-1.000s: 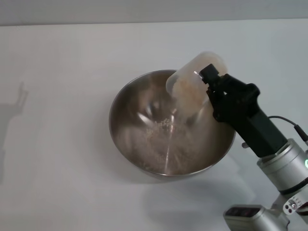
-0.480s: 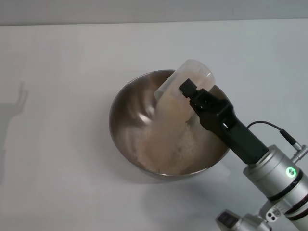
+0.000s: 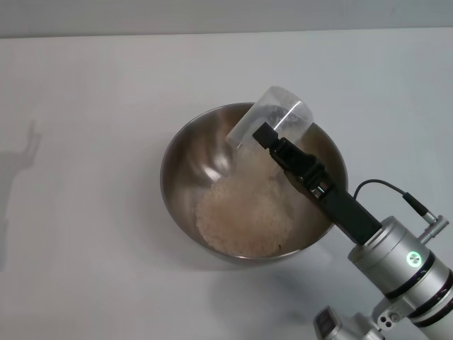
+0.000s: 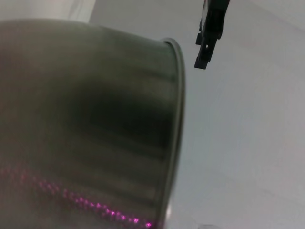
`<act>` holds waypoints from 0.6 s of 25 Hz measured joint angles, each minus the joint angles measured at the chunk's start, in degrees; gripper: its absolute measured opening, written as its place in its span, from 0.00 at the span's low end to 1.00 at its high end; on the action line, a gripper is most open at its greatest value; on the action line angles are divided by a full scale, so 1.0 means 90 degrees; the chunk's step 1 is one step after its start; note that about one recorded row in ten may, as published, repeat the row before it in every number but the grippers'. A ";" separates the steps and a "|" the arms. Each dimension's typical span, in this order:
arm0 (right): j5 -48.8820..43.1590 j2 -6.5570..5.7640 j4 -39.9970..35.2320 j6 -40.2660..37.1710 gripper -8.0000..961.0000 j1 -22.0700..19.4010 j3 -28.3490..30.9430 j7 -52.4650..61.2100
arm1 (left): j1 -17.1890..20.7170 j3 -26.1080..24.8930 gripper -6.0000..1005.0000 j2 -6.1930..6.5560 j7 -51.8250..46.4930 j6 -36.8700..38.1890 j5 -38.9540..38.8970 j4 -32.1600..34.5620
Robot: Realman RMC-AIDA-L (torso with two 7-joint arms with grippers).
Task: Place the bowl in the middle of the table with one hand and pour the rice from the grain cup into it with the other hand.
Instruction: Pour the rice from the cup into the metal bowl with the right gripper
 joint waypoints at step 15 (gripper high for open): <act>0.0001 0.0000 0.0203 0.0417 0.01 -0.0004 0.0007 -0.1475 | 0.0000 0.0000 0.80 0.0000 0.0000 -0.0028 -0.0001 0.0000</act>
